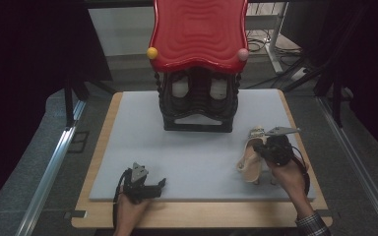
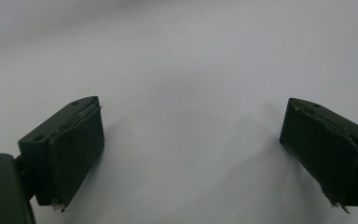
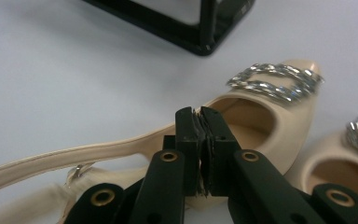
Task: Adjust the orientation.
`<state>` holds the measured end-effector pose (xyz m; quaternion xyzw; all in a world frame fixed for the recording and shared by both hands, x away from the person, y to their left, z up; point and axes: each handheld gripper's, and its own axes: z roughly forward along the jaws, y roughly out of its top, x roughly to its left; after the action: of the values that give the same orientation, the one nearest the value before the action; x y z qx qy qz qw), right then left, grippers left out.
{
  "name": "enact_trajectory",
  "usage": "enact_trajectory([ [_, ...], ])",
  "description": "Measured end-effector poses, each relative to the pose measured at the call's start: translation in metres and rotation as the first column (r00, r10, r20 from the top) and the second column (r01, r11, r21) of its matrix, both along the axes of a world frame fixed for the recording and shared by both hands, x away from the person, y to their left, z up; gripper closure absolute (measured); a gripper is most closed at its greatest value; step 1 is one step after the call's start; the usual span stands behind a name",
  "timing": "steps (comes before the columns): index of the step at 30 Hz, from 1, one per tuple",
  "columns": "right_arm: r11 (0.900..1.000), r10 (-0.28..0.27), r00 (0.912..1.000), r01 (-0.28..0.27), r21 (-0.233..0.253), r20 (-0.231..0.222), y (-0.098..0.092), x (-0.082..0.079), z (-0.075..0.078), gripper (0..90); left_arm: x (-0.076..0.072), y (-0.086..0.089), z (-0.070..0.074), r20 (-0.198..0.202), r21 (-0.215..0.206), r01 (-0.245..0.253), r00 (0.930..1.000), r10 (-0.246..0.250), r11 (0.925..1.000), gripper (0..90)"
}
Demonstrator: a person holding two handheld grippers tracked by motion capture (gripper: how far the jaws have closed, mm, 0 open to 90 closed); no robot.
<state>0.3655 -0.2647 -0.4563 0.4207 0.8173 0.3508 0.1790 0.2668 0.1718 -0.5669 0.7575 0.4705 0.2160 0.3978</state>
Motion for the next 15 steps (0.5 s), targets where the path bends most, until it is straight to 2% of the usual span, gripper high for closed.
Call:
enact_trajectory([
  [1,1.0,-0.002,1.0,0.002,-0.003,-0.004,-0.003,0.0,0.0,85.6,0.0,0.0,0.0,-0.001,0.0,-0.001,1.0,0.001,1.0,6.0],
  [4,1.0,-0.004,1.0,0.004,0.03,-0.005,-0.011,0.0,0.0,84.7,0.0,0.0,0.0,0.0,0.0,-0.002,1.0,0.002,1.0,5.9],
  [8,0.998,-0.015,0.9998,0.014,0.054,0.015,-0.02,-0.002,0.007,82.2,0.0,0.0,0.0,0.0,0.0,-0.003,1.0,0.003,1.0,5.9],
  [15,0.998,-0.053,0.9975,0.052,0.04,0.047,-0.039,0.001,0.018,80.1,0.0,0.0,0.0,-0.001,0.0,-0.002,1.0,0.002,1.0,5.9],
])
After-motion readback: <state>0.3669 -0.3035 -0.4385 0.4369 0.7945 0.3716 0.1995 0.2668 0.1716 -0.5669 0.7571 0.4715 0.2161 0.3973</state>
